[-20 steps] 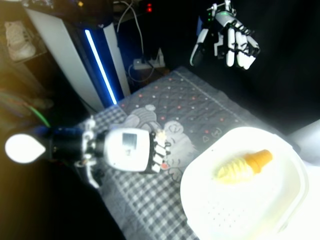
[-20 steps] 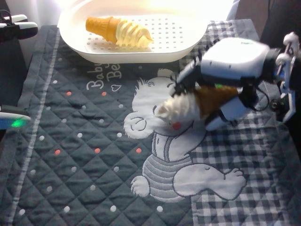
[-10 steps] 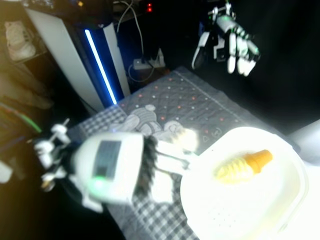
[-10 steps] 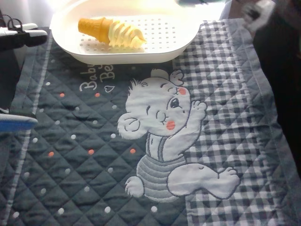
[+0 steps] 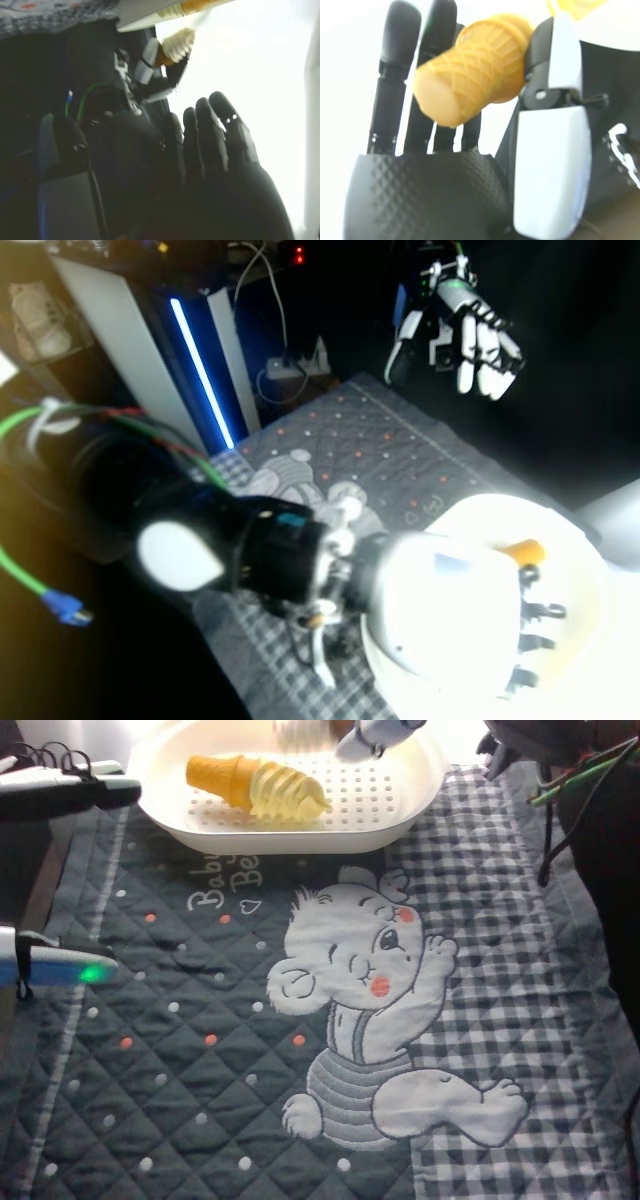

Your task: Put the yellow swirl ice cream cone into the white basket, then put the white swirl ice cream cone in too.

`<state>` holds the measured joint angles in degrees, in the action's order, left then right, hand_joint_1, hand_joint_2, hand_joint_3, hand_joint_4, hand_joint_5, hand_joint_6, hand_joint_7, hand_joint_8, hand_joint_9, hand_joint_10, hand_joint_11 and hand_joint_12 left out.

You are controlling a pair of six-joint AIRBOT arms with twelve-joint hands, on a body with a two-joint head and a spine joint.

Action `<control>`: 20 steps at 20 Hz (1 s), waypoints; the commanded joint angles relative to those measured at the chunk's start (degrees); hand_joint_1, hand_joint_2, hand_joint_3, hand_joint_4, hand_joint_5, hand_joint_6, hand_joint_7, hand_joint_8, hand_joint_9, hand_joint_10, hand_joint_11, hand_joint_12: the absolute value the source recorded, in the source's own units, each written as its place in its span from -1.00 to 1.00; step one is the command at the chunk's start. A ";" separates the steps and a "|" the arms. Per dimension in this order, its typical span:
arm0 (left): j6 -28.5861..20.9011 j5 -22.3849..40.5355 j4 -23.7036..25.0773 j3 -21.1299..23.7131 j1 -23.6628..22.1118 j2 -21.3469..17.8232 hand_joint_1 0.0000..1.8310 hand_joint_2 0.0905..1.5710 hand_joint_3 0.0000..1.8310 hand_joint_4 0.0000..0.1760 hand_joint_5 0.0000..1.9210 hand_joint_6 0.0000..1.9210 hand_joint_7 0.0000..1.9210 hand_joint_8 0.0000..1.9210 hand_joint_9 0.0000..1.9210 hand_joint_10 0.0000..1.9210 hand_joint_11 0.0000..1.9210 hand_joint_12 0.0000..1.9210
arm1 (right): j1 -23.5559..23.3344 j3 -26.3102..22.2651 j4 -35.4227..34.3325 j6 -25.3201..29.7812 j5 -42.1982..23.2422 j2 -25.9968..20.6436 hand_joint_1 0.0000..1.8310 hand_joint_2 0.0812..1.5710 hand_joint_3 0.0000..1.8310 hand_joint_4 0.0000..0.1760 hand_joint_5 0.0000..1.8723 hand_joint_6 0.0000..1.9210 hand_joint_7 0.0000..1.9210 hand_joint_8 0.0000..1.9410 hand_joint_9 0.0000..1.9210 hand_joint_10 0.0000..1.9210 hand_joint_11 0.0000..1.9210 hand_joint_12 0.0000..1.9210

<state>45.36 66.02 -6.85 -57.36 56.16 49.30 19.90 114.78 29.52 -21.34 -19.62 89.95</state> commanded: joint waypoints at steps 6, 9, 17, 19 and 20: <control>-0.75 7.83 -0.96 0.15 -0.41 -0.18 0.05 -0.05 -1.00 -1.00 -0.48 -1.00 -0.64 -1.00 -0.67 -1.00 -1.00 0.15 | -0.99 -3.73 -0.56 1.42 -8.26 -2.33 -0.31 -0.06 -1.00 1.00 -1.00 -1.00 -1.00 -1.00 -0.72 -0.99 -0.95 0.31; -0.75 10.12 -1.63 0.76 0.21 -1.15 0.01 -0.01 -0.99 -1.00 -0.56 -1.00 -0.67 -1.00 -0.73 -1.00 -1.00 0.04 | -0.99 -12.18 -4.52 2.02 -17.87 -10.56 -0.29 -0.05 -1.00 1.00 -1.00 -1.00 -0.99 -1.00 -1.00 -1.00 -1.00 -0.91; -0.56 20.13 -4.82 2.61 4.05 -3.13 0.06 0.02 -0.99 -1.00 -0.66 -0.99 -0.74 -0.99 -0.79 -0.98 -1.00 0.05 | 11.69 -32.40 -22.22 1.56 -50.00 -29.83 -0.21 -0.08 -1.00 0.83 -0.98 -0.99 -0.95 -0.98 -1.00 -1.00 -1.00 -1.00; -0.25 22.51 -5.13 3.18 4.63 -3.30 -0.03 0.03 -0.98 -1.00 -0.78 -1.00 -0.78 -1.00 -0.79 -0.98 -1.00 0.34 | 20.09 -36.13 -28.97 1.11 -58.73 -32.85 -0.26 0.07 -0.98 0.83 -0.95 -0.99 -0.94 -1.00 -0.98 -1.00 -1.00 -1.00; -0.26 24.06 -5.41 3.59 5.06 -3.46 -0.18 0.08 -0.95 -1.00 -0.87 -1.00 -0.83 -1.00 -0.80 -0.98 -1.00 0.49 | 23.94 -38.10 -31.97 1.11 -62.87 -34.03 -0.15 0.09 -0.98 0.97 -0.92 -0.98 -0.93 -0.99 -0.96 -0.99 -1.00 -1.00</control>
<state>45.28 82.21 -12.49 -53.56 62.04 45.98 46.54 75.66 -0.64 -20.36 -73.82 55.66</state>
